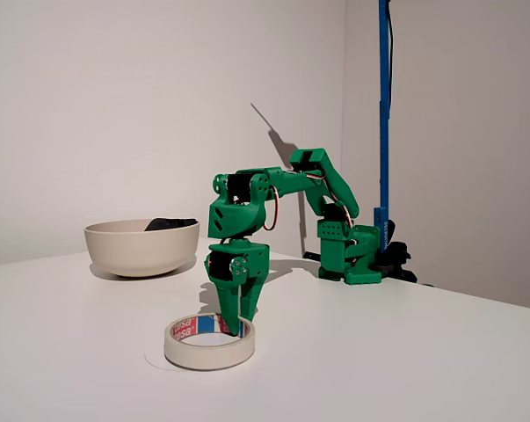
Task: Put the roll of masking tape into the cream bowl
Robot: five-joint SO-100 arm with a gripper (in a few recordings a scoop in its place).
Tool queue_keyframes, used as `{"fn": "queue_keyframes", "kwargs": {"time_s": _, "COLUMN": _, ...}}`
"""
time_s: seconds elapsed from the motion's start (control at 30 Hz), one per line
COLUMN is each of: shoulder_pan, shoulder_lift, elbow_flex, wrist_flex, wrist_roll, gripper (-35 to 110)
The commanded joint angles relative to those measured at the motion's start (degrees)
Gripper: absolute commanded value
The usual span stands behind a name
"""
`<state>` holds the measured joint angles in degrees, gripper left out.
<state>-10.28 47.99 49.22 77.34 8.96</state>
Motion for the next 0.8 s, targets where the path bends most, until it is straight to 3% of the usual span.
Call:
{"fn": "queue_keyframes", "kwargs": {"time_s": 0.0, "shoulder_pan": -1.8, "shoulder_lift": 5.0, "elbow_flex": -2.3, "wrist_flex": 0.8, "wrist_roll": 1.0, "gripper": -8}}
{"fn": "queue_keyframes", "kwargs": {"time_s": 0.47, "shoulder_pan": -2.5, "shoulder_lift": 30.4, "elbow_flex": -9.7, "wrist_flex": 15.2, "wrist_roll": 1.4, "gripper": -8}}
{"fn": "queue_keyframes", "kwargs": {"time_s": 0.77, "shoulder_pan": 1.8, "shoulder_lift": 51.2, "elbow_flex": -10.8, "wrist_flex": 18.6, "wrist_roll": 1.3, "gripper": -8}}
